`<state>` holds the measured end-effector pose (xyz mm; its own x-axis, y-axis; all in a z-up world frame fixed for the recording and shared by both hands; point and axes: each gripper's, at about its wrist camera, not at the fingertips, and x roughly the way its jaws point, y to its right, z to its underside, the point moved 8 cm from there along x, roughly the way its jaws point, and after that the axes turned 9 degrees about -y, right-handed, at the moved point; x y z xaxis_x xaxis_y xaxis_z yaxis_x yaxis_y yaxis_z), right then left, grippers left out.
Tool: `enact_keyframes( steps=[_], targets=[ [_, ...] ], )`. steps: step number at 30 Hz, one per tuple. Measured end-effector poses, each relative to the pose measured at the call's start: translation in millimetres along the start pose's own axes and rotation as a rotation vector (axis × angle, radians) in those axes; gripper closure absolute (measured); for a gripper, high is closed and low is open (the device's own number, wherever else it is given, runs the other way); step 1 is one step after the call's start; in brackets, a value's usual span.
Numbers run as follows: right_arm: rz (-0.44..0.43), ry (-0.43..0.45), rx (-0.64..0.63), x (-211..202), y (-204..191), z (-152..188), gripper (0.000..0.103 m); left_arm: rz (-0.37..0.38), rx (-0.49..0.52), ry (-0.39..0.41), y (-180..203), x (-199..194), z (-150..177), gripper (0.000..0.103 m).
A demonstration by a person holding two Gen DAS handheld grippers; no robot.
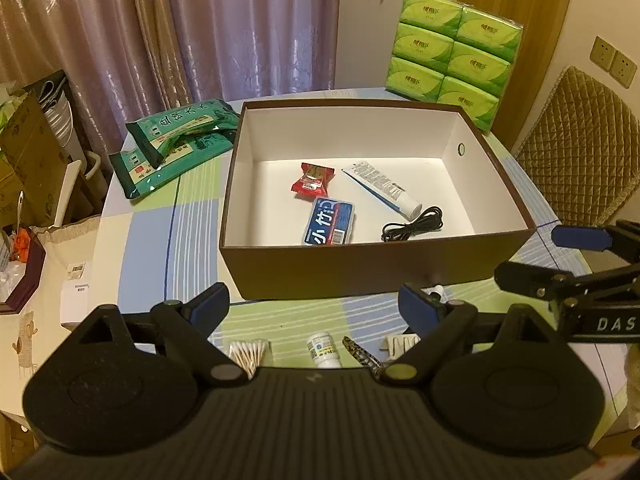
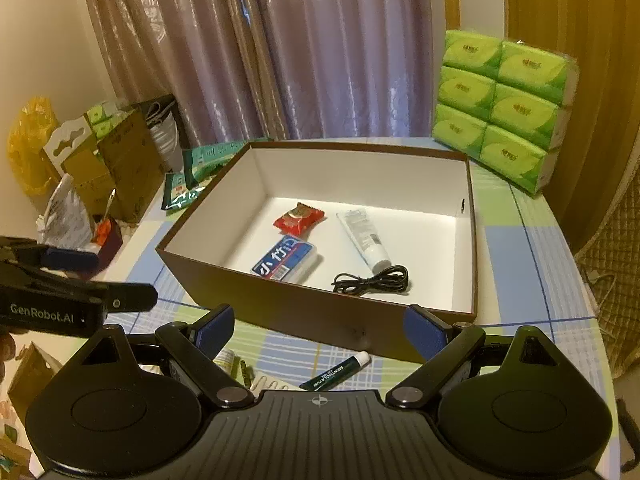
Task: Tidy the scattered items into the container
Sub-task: 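Lift both tools out of the box and move toward the remaining items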
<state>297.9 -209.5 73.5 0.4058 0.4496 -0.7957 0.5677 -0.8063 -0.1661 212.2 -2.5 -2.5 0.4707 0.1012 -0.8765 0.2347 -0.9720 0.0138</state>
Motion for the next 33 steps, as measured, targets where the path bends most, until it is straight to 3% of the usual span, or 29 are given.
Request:
enact_keyframes(
  steps=[8, 24, 33],
  targets=[
    [0.020, 0.000, 0.029, -3.4, 3.9, 16.7, 0.014, -0.004, -0.023, 0.014, -6.5, -5.0, 18.2, 0.014],
    [-0.014, -0.121, 0.025, 14.6, -1.7, 86.1, 0.014, -0.026, -0.104, -0.095, -43.9, 22.0, 99.0, 0.014],
    [-0.054, -0.150, -0.005, 28.2, -19.7, 95.2, 0.014, -0.018, -0.085, -0.099, -44.5, 28.3, 106.1, 0.014]
  ],
)
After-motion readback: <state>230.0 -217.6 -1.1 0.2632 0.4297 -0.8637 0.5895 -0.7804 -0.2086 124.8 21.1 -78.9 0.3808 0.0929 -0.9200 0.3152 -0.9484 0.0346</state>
